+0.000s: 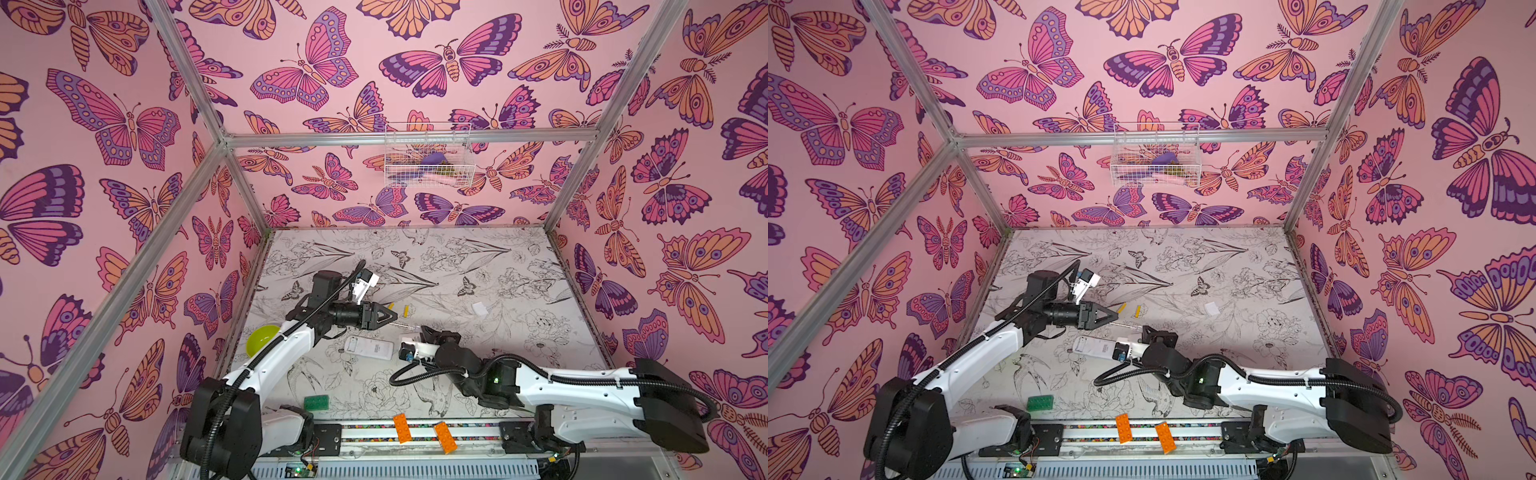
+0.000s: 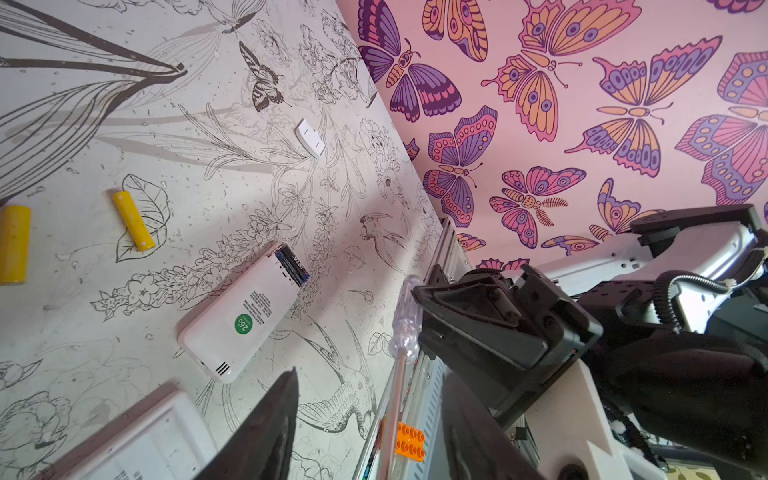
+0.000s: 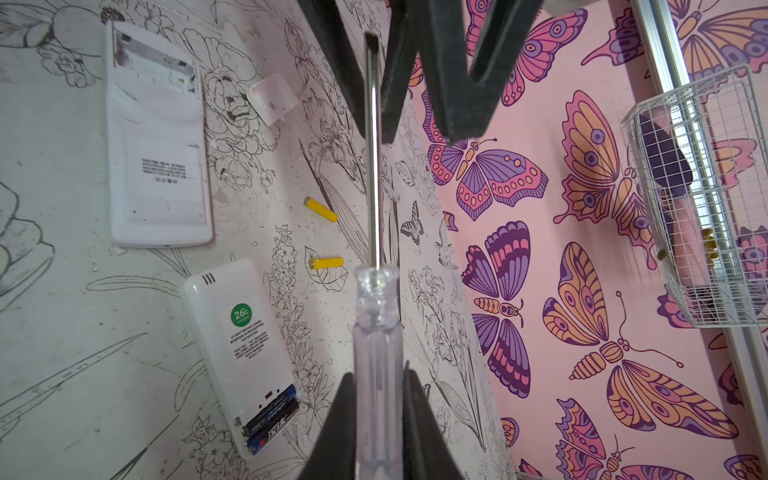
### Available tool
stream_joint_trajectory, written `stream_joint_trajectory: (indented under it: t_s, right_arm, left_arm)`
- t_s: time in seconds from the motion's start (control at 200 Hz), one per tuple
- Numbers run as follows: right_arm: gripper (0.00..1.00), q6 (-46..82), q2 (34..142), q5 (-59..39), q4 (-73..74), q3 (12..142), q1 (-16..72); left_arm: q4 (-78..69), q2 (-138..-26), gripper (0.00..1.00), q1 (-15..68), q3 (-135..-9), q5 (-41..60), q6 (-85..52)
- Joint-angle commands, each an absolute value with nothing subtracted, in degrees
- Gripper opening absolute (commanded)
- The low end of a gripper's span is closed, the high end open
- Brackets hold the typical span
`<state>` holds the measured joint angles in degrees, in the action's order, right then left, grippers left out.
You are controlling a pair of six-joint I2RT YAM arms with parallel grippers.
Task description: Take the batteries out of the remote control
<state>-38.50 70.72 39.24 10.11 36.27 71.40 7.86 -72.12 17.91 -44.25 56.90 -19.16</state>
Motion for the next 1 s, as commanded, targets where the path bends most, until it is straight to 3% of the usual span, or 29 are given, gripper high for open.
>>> stream_joint_trajectory:
  t_s: [0.0, 0.175, 0.326, 0.541, 0.727, 0.997]
  right_arm:
    - [0.00, -40.33, 71.21, 41.14, 13.24, 38.19, 72.07]
    - [0.00, -40.64, 72.29, 41.98, 13.02, 38.90, 72.18]
    - [0.00, -40.85, 73.46, 42.77, 14.55, 38.80, 72.16]
    - [0.00, -41.42, 74.27, 43.50, 16.69, 38.72, 72.09]
    - [0.35, -37.83, 71.60, 42.53, 15.68, 37.26, 72.08]
    - [0.64, -23.39, 63.70, 37.29, 15.88, 31.43, 68.70]
  left_arm:
    - [5.61, -72.33, 0.51, 19.09, -42.60, 56.01, -18.84]
    - [5.45, -72.33, 0.37, 19.82, -42.54, 55.61, -19.95]
    - [5.27, -72.33, 0.00, 20.13, -42.71, 55.38, -19.69]
    - [5.06, -72.33, 0.00, 20.23, -42.53, 55.08, -18.64]
    - [5.10, -72.23, 0.00, 19.62, -42.85, 55.39, -17.83]
    - [5.84, -70.32, 0.00, 13.93, -44.20, 55.64, -18.47]
